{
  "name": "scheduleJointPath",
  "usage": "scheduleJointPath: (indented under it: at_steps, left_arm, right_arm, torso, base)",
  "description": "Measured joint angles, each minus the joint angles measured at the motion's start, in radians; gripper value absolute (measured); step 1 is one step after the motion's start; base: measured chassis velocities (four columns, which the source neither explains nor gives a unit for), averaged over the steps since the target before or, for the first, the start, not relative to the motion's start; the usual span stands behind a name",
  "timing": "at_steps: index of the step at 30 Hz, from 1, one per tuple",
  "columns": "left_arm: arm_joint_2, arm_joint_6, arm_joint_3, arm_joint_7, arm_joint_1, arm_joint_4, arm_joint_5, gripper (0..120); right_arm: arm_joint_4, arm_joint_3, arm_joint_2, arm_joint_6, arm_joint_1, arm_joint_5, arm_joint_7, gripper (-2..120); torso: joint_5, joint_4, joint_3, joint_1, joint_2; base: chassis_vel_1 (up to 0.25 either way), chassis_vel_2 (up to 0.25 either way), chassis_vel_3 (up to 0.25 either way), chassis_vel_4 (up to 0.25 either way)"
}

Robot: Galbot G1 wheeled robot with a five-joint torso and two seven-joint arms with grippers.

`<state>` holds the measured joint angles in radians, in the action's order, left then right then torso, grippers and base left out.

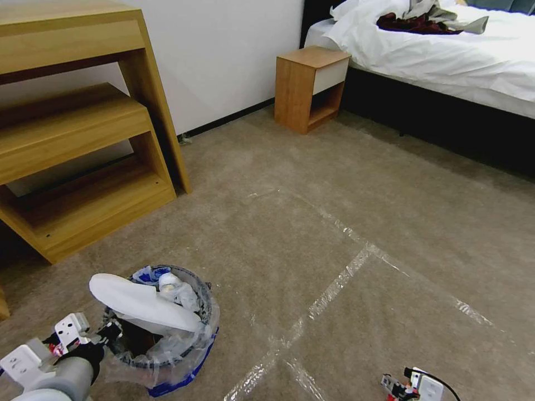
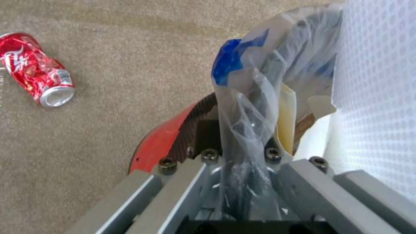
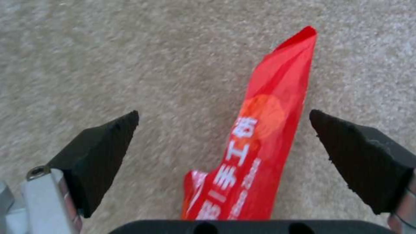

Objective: Pick up the trash bin and place the garbage on the floor into it.

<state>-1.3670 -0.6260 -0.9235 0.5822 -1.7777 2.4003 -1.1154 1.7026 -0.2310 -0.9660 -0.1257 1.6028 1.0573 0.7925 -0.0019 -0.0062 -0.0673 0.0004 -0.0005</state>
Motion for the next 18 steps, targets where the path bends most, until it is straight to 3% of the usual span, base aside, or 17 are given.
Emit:
scheduleJointPath:
  at_steps: [18]
  left_arm:
    - [0.017, 0.0, -0.001, 0.0, 0.008, -0.009, -0.008, 0]
  right_arm:
    - [-0.126, 0.02, -0.034, 0.032, -0.031, -0.026, -0.093, 100]
  torso:
    - [-0.0008, -0.0004, 0.0, 0.0, 0.0]
  base:
    - [0.0, 0.0, 0.0, 0.0]
